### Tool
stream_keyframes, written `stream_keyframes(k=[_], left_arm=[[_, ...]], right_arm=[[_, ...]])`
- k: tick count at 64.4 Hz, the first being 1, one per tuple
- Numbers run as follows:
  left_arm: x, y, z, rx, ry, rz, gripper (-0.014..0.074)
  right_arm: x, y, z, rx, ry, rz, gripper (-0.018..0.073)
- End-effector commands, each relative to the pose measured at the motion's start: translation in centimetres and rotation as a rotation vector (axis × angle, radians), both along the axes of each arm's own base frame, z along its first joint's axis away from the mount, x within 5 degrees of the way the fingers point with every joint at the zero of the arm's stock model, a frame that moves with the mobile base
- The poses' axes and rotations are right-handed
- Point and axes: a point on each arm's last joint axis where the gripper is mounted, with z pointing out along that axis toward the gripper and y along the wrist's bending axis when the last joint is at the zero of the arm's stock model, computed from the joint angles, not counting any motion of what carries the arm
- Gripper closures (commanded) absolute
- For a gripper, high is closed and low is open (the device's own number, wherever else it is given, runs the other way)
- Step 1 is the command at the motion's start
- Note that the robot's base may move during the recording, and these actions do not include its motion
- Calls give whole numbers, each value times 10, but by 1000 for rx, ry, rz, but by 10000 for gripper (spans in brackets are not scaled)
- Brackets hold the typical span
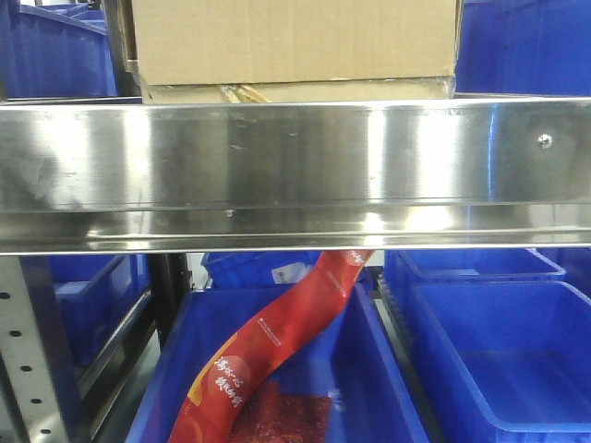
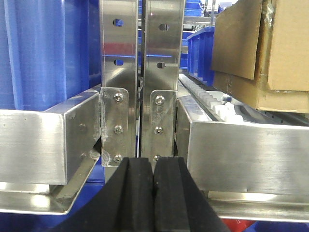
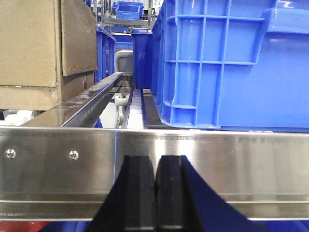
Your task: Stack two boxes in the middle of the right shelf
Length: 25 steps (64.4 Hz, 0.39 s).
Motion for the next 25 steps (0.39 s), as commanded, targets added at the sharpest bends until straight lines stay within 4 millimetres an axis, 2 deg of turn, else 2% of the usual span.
stream_keyframes(k=[1,25], left_arm=[[-1,0,3,6,-23,-3,708],[-1,0,3,6,-23,-3,708]], right_arm=[[0,0,2,-11,-27,-7,727],[0,0,2,-11,-27,-7,727]])
